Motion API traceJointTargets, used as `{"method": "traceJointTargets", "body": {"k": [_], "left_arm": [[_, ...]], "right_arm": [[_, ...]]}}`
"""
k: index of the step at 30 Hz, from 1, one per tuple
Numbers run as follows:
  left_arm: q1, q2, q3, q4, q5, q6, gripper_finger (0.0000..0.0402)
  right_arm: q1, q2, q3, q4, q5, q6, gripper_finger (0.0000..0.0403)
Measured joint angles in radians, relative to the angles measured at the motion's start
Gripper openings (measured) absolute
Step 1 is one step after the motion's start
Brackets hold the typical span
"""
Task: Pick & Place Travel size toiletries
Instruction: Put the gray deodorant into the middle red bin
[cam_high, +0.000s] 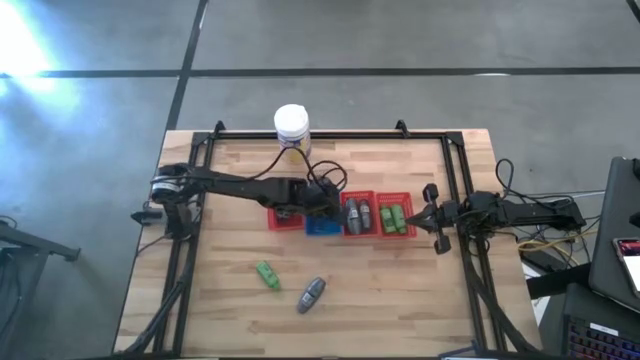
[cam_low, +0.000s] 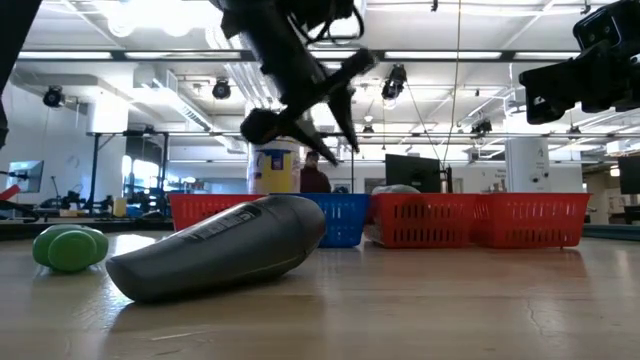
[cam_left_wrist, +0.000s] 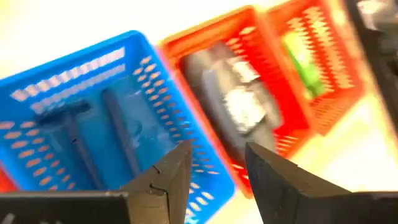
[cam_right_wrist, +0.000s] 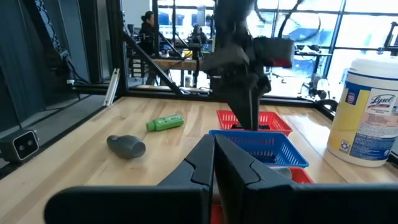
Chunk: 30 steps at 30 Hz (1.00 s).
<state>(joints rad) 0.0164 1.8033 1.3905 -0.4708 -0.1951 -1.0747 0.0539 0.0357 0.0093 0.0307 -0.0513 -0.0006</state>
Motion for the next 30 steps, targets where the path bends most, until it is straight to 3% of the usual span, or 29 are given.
{"method": "traceJointTargets", "body": {"k": [4,11,20,30], "left_arm": [[-0.018,-0.014,0.025,0.0,0.038,0.032,0.0152],[-0.057,-0.021,0.031,-0.024,0.216,0.004,0.0151],[-0.254,-0.022,0.029,-0.191,0.182,-0.232,0.0149],[-0.436,-0.02,0.026,-0.218,0.103,-0.36,0.0155]], "right_arm": [[0.0,0.0,0.0,0.0,0.0,0.0,0.0008],[0.0,0.0,0.0,0.0,0.0,0.0,0.0008],[0.0,0.0,0.0,0.0,0.0,0.0,0.0008],[0.0,0.0,0.0,0.0,0.0,0.0,0.0008]]}}
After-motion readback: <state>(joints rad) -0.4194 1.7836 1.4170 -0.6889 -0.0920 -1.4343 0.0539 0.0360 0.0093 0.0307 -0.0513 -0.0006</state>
